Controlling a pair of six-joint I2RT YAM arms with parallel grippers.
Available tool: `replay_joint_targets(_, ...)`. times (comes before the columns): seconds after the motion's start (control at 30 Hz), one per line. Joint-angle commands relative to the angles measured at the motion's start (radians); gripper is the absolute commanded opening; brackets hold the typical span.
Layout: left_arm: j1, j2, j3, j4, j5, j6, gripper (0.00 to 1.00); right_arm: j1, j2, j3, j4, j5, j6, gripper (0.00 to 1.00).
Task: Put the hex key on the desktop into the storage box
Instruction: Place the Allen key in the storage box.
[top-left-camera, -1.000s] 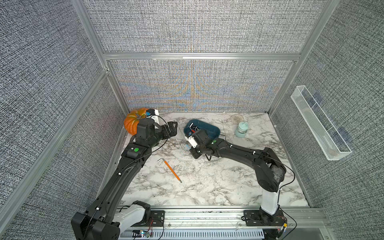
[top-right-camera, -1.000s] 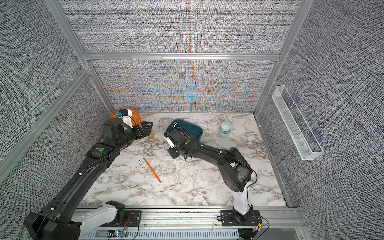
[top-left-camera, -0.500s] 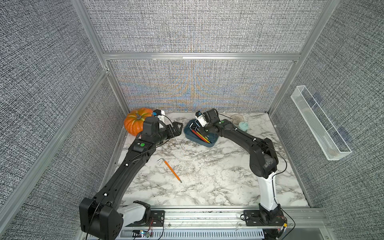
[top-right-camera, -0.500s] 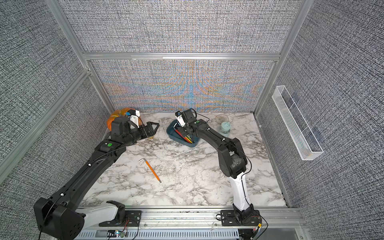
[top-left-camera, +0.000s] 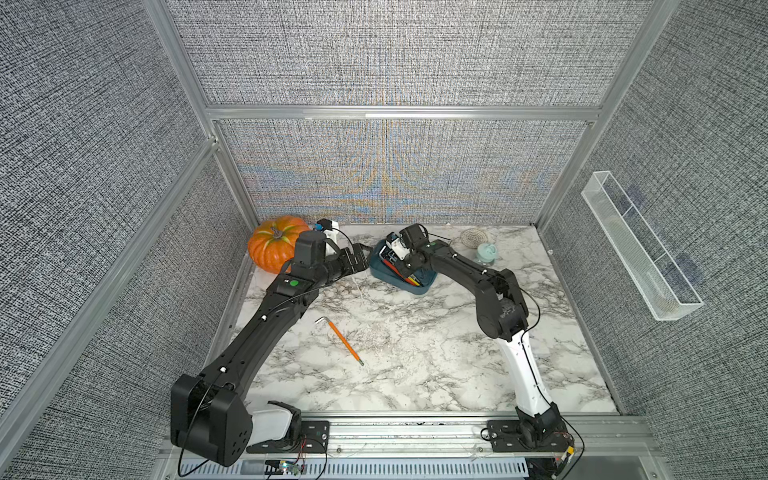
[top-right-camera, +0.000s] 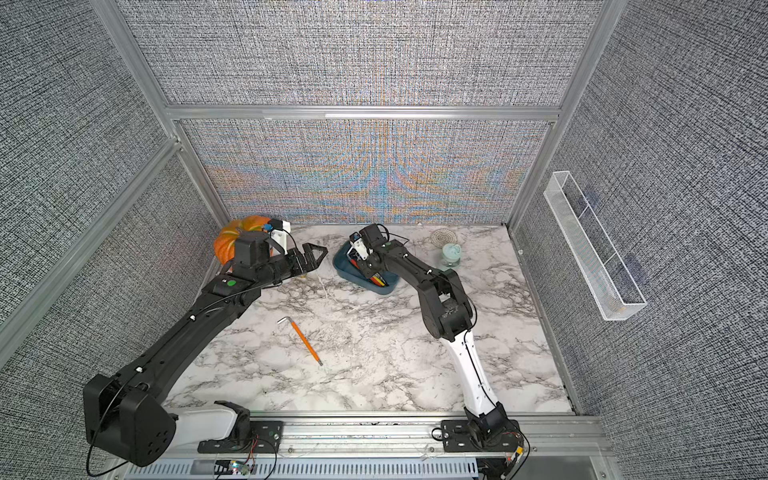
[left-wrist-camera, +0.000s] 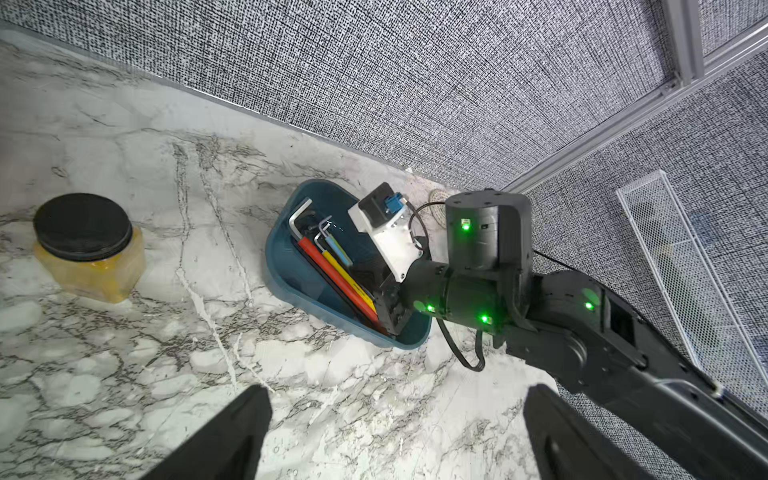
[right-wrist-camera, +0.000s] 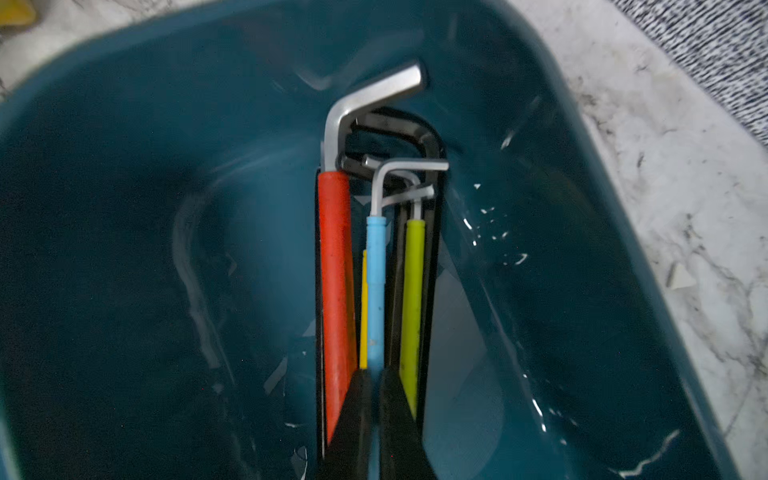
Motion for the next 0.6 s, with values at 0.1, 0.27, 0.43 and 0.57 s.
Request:
replay_joint_targets(0.1,0.0,0.001,0.012,0.027,0.009,0.008,1.0,0.0,0.017,-0.001,-0.006,-0.007,0.004,0.0)
replay_joint_targets(0.27,0.0,-0.011,0.009,0.015,0.001,0.013,1.0,0.0,-0.002,0.004,-0.007,0.006,0.013,0.26)
replay_joint_targets(0.43,0.0,-0.024,0.022,-0.001,-0.007,0.019,1.0,0.001,-0.069,0.004,0.009,0.012,0.022,0.4)
replay_joint_targets(0.57,0.0,-0.044,0.035,-0.019,-0.018,0.023,1.0,0.012,-0.156,-0.019,0.032,0.014,0.034,0.44)
